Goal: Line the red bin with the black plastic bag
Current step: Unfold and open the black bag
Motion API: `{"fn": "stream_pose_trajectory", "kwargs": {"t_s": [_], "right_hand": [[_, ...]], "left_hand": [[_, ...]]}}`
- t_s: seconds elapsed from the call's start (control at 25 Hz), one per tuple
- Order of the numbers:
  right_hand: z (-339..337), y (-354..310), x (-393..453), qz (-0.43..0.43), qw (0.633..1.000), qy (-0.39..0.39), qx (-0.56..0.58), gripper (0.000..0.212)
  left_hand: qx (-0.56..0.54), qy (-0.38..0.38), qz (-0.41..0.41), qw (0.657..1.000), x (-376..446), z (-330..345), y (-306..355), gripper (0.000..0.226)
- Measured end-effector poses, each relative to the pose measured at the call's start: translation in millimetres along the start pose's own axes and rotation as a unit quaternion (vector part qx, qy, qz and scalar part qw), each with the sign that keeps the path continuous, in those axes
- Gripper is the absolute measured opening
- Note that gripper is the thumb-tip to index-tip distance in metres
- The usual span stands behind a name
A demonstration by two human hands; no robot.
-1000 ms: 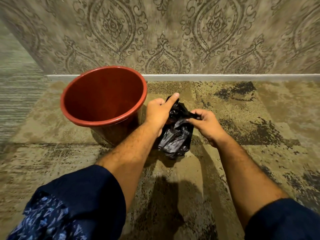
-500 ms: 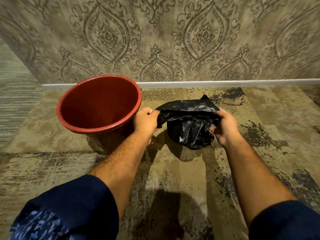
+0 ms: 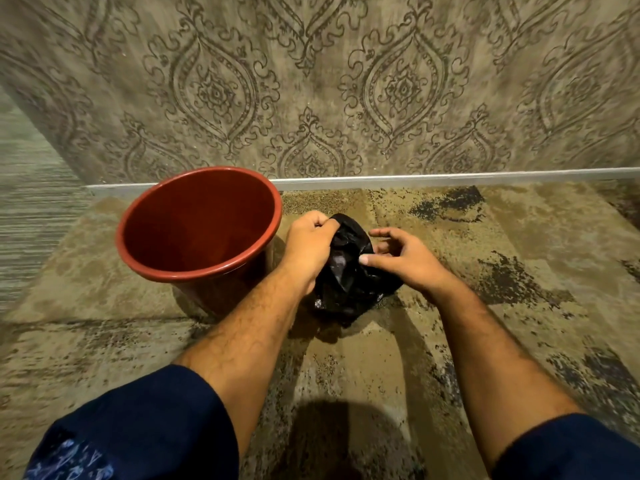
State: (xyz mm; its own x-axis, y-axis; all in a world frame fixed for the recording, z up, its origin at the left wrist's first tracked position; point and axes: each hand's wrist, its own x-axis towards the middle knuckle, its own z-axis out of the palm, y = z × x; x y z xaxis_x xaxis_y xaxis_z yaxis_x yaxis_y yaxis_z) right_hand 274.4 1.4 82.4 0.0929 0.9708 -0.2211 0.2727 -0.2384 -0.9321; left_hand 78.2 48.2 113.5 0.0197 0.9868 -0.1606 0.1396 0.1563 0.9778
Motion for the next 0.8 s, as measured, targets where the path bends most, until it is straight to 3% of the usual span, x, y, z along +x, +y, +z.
{"fn": "stream_pose_trajectory", "kwargs": {"t_s": [0.12,0.32,0.44,0.48,0.6,0.64,0.72,0.8], "right_hand": [[1,1,0,-0.026,0.997,0.053,-0.045,0.018],[-19,-20,1,0.007,0.998,0.055,0.041,0.023],[-22,-30,7,0.014,0.99,0.058,0.125,0.024],[-22,-33,8,0.011,0.986,0.065,0.154,0.025],[-22,-48,8,-0.008,0.971,0.085,0.222,0.025],[-21,-56,7,-0.013,0.966,0.09,0.241,0.025],[-19,-75,4,-0.035,0.959,0.101,0.262,0.027],[-15,-97,3,-0.088,0.953,0.104,0.269,0.036]], "left_hand": [[0.051,0.01,0.007,0.999,3,-6,8,0.025],[0.124,-0.04,0.025,0.991,10,-18,7,0.039],[0.083,-0.092,0.019,0.992,5,-25,1,0.018],[0.055,-0.115,0.009,0.992,3,-27,1,0.023],[0.11,-0.241,-0.053,0.963,-6,-33,8,0.098],[0.158,-0.287,-0.07,0.942,-12,-33,10,0.111],[0.219,-0.328,-0.092,0.914,-19,-32,9,0.103],[0.213,-0.305,-0.083,0.925,-18,-33,9,0.06]]}}
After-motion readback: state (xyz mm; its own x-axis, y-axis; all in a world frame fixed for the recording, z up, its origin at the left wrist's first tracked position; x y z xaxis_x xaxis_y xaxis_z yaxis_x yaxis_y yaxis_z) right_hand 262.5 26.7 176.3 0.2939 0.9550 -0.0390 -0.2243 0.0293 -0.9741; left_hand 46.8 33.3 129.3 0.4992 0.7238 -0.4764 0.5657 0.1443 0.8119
